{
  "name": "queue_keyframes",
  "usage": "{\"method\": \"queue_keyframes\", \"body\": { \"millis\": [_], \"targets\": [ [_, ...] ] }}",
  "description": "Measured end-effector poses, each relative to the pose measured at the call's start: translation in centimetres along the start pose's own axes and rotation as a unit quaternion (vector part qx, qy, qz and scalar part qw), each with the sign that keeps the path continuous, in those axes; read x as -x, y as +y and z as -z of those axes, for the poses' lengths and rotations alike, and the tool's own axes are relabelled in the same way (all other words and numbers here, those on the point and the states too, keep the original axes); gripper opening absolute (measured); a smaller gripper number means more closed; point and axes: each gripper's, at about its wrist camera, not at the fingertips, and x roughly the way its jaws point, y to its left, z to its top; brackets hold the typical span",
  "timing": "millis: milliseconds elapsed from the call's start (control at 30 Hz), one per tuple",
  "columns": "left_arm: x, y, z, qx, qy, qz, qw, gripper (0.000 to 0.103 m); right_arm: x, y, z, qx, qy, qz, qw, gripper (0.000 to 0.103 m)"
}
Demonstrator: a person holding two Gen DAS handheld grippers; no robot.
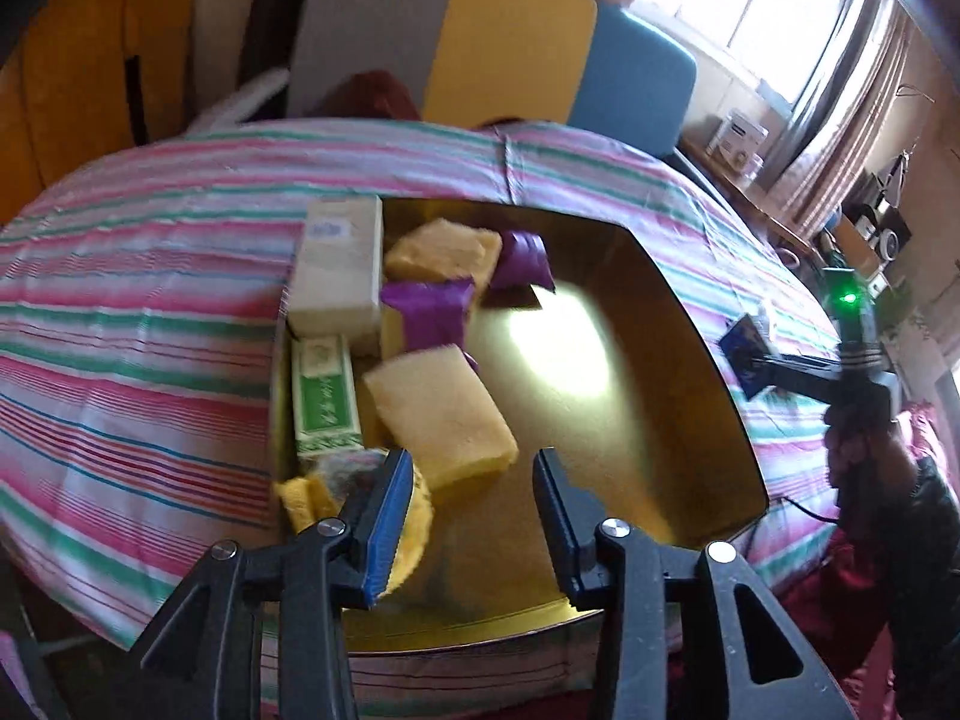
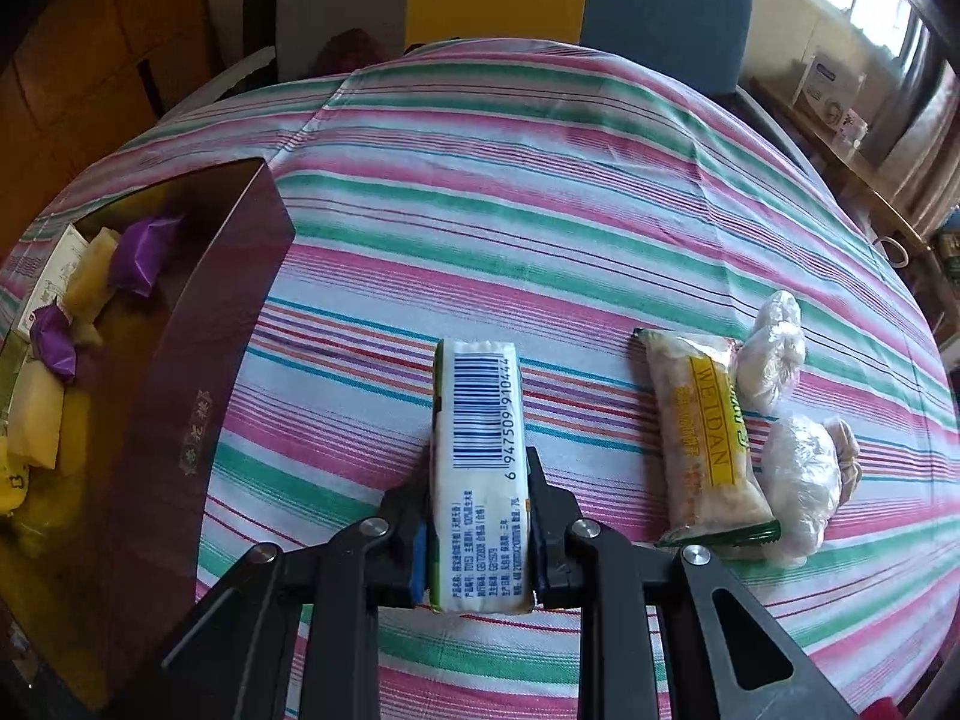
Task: Organize objects
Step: 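Carry the barcoded box into the gold tray and open the right tool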
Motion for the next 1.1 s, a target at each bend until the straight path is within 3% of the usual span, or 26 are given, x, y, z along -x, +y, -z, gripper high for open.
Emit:
{"method": "queue_keyframes", "body": {
  "millis": [167,400,500,667,933,1100],
  "targets": [
    [1.0,0.1,0.0,-0.004,-0.024,-0.036,0.9991,0.042,4.0,1.1,-1.4,-0.008,-0.039,-0.013,0.999,0.024],
    [2.2,1.0,0.0,0.004,-0.054,-0.094,0.9941,0.046,7.2,8.9,-3.5,0.032,-0.057,-0.097,0.993,0.024],
    [2.4,1.5,0.2,0.009,-0.055,-0.100,0.9934,0.046,6.1,12.8,-3.9,0.050,-0.037,-0.122,0.991,0.024],
    [2.7,2.0,0.4,0.016,-0.059,-0.099,0.9933,0.046,2.3,18.2,-4.9,0.063,0.005,-0.124,0.990,0.024],
    [2.4,2.9,0.7,0.028,-0.056,-0.094,0.9936,0.046,-3.2,22.4,-6.1,0.050,0.062,-0.110,0.991,0.027],
    [2.3,3.6,0.8,0.039,-0.054,-0.091,0.9936,0.047,-2.4,22.7,-5.8,0.049,0.046,-0.126,0.990,0.045]
  ]
}}
